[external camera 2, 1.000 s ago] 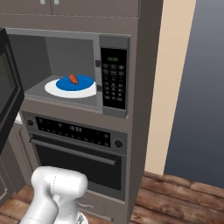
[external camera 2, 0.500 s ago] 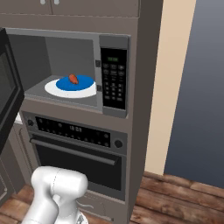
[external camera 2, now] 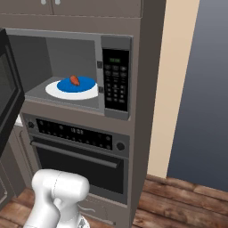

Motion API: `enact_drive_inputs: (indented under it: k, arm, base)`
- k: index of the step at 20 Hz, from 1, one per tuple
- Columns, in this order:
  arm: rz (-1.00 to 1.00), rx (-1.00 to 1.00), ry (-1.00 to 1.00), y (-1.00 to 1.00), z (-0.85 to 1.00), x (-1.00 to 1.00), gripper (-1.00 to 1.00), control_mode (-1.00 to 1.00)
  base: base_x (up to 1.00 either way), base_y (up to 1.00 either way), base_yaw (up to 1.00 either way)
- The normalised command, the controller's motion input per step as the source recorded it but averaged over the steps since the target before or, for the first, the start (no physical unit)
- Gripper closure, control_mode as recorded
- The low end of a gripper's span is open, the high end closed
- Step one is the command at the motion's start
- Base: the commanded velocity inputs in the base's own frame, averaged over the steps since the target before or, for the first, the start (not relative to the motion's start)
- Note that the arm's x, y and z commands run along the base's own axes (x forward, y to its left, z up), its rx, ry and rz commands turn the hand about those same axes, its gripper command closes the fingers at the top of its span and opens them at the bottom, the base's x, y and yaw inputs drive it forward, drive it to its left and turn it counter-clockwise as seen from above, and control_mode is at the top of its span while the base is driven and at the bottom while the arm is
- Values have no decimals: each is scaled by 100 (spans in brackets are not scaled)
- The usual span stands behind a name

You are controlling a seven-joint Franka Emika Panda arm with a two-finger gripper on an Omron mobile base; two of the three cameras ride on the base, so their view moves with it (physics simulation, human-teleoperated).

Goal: Pick the sweet potato from the counter and place it in the microwave. Then turn on the microwave.

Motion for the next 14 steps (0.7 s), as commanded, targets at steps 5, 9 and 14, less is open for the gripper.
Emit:
enact_drive_inputs:
  k: [5, 9, 14]
  arm:
    - [0, 4, -2, 36, -13, 21, -100, -100]
    - [0, 11, 0, 27, -7, 11, -100, -100]
    - [0, 13, 0, 26, -7, 11, -100, -100]
  base:
    - [0, 0, 0]
    - [0, 0, 0]
    - [0, 0, 0]
